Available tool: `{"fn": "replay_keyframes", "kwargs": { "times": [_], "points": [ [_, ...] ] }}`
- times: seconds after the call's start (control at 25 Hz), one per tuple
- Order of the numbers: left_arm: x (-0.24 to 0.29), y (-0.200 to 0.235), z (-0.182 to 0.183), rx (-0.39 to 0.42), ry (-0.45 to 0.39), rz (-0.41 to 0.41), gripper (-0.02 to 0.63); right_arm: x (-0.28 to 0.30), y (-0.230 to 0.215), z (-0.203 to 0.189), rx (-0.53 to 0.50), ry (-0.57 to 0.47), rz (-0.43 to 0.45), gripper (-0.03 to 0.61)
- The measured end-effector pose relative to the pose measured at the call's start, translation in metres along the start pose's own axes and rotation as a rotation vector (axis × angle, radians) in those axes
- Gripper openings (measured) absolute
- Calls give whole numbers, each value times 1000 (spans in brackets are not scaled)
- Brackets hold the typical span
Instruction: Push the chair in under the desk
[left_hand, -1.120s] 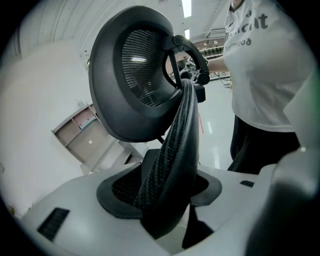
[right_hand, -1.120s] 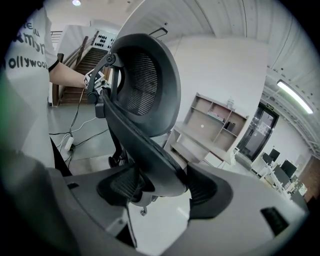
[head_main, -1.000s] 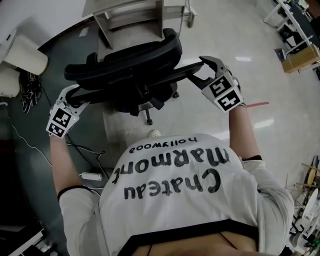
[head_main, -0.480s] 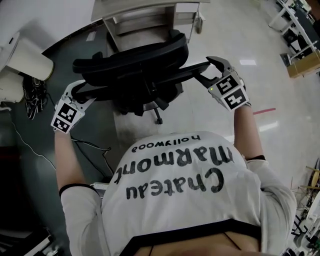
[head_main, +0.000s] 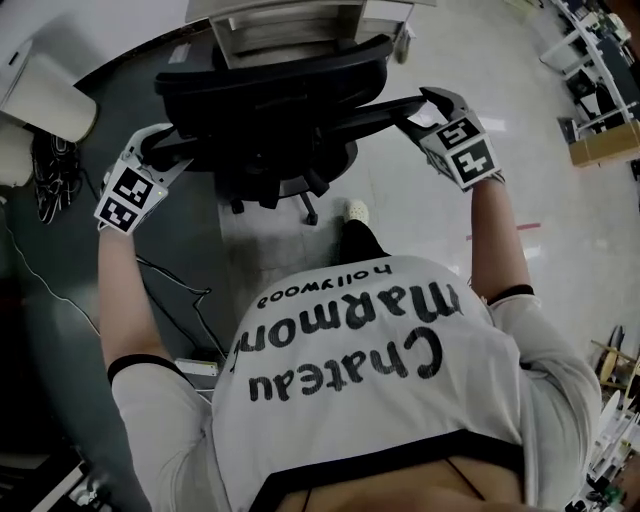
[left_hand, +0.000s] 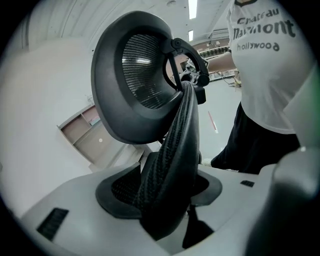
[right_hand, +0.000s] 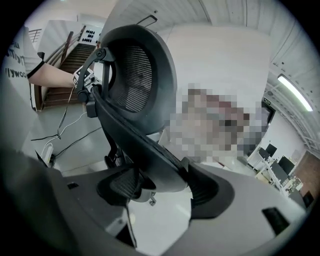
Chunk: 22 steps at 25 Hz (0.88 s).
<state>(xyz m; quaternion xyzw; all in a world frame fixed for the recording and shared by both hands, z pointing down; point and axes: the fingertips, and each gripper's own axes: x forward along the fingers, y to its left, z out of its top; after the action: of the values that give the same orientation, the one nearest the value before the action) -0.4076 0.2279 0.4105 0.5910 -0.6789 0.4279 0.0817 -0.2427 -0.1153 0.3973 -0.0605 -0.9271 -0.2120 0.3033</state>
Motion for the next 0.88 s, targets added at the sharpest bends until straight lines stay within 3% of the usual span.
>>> {"fn": "replay_keyframes", "kwargs": {
  "times": [0.24,0.48,0.88],
  "points": [
    [16,6,-3,-14,10,10,244,19,-14,-5,-71,86,-16,287],
    [42,57,0,-42,44,-23,242,55,-54,20,-64,112,42,288],
    [79,108,1,-48,65,-40,242,92,-96,38,-47,77,29,287]
  ]
}}
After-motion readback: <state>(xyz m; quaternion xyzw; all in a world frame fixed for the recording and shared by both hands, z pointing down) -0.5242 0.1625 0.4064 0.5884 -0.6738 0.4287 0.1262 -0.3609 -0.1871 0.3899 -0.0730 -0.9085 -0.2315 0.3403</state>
